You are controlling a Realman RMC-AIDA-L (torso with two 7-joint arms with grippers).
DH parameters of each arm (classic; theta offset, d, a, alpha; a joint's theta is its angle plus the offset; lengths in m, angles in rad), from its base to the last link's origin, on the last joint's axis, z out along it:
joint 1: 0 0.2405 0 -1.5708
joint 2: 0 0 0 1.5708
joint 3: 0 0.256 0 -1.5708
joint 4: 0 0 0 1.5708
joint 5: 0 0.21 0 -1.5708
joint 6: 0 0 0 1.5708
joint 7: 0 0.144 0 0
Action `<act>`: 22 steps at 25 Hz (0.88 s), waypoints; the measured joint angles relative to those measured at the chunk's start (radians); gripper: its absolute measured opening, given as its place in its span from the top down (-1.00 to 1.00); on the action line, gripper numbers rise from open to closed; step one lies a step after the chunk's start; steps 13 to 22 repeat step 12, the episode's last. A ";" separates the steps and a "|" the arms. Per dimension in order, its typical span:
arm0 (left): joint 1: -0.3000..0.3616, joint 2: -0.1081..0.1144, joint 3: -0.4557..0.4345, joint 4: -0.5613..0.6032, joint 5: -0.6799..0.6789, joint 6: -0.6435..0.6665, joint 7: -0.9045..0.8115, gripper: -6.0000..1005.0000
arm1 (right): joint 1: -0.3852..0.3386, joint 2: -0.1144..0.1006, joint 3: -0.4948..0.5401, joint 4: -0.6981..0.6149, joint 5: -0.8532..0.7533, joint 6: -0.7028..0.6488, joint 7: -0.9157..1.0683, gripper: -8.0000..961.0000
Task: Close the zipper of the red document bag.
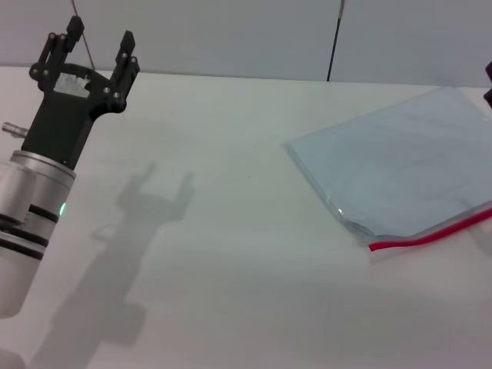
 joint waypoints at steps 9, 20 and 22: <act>0.002 0.000 -0.002 0.000 0.000 -0.003 -0.001 -0.37 | 0.000 0.000 0.000 -0.001 -0.001 0.002 0.001 -0.60; 0.004 0.000 -0.002 0.000 0.000 -0.002 -0.001 -0.37 | 0.000 0.000 0.000 -0.002 -0.001 0.002 0.000 -0.60; 0.004 0.000 -0.002 0.000 0.000 -0.002 -0.001 -0.37 | 0.000 0.000 0.000 -0.002 -0.001 0.002 0.000 -0.60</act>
